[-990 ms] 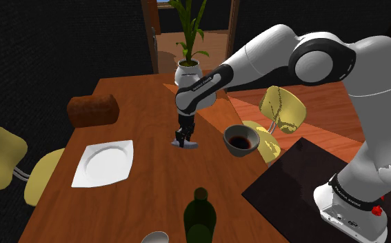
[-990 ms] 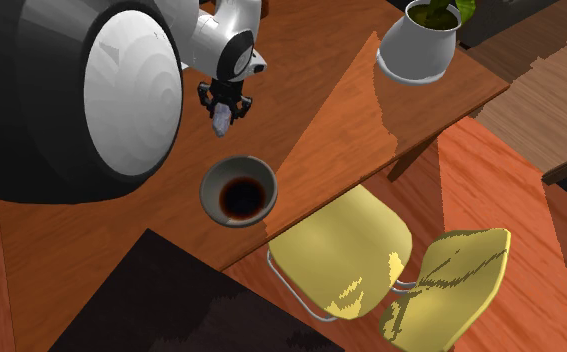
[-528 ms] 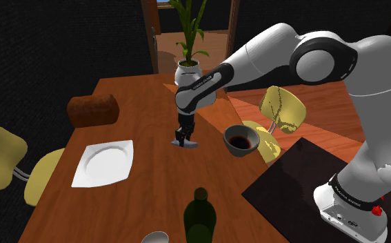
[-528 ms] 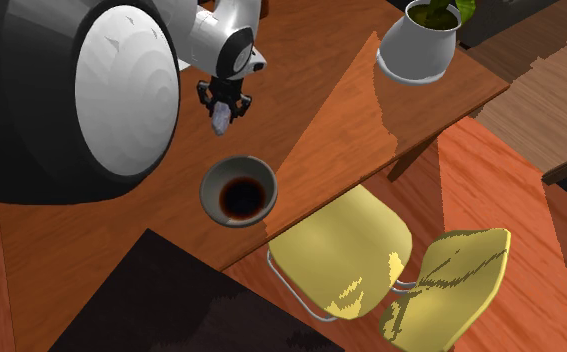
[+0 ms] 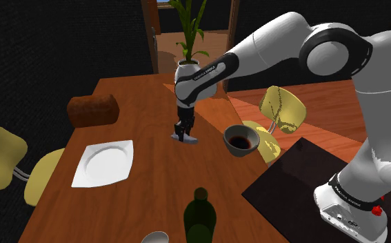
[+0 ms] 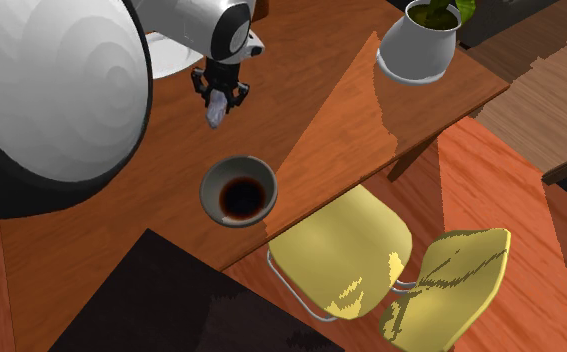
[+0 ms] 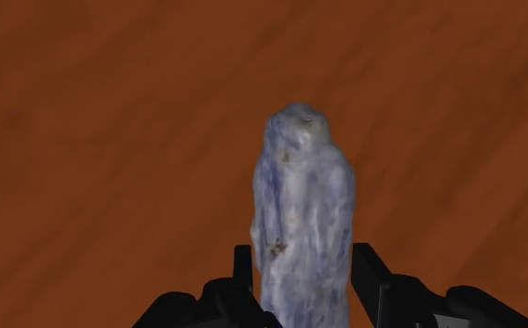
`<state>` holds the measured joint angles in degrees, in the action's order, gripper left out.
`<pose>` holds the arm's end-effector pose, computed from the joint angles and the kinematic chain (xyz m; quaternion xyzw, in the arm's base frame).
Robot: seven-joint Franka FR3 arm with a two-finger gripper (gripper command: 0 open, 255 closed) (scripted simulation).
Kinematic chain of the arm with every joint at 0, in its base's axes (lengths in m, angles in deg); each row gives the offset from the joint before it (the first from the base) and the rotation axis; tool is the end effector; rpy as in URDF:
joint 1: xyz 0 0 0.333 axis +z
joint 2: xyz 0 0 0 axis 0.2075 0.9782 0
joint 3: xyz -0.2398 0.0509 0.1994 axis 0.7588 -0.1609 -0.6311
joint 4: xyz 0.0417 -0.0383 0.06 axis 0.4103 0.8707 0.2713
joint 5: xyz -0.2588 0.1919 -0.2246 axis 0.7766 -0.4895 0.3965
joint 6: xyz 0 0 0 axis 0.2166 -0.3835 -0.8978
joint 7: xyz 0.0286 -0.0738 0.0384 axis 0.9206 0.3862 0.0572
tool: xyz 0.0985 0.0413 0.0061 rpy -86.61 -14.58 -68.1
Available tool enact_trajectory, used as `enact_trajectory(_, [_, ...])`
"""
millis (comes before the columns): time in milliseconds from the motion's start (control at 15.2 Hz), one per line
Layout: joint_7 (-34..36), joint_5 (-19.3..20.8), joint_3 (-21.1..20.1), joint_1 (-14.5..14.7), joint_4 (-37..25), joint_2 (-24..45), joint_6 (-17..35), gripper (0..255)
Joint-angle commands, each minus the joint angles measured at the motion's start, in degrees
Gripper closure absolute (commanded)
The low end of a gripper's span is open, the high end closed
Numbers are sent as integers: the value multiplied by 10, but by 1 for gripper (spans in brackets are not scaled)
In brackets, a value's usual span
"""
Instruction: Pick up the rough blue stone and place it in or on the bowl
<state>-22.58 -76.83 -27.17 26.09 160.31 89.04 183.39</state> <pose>0.6291 0.2402 0.2157 -0.9723 -0.1756 0.0678 0.1386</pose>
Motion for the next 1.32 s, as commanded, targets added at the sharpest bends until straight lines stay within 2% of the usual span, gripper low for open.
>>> enact_trajectory(0, [1,1,1,-2,0,-11,-11,255])
enact_trajectory(1254, [30,8,2,-4,-25,-91,-113,255])
